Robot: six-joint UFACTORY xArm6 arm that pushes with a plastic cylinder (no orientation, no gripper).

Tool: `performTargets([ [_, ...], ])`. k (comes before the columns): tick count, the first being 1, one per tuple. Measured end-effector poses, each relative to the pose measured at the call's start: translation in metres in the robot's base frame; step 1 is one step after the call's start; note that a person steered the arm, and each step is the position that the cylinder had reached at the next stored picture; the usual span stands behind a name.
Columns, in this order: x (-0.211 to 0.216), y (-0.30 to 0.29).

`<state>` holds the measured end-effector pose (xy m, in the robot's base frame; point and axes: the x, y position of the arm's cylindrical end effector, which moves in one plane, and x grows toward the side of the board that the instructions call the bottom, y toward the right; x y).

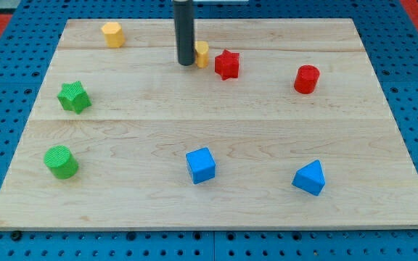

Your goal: Push the yellow hexagon closer to the yellow heart

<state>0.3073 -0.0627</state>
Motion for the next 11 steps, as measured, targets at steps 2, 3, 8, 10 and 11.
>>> performTargets([
  [2,-0.010,-0.241],
  [3,-0.011,-0.242],
  [8,-0.080,-0.084],
  [10,-0.083,-0.044],
  [11,-0.045,-0.040],
])
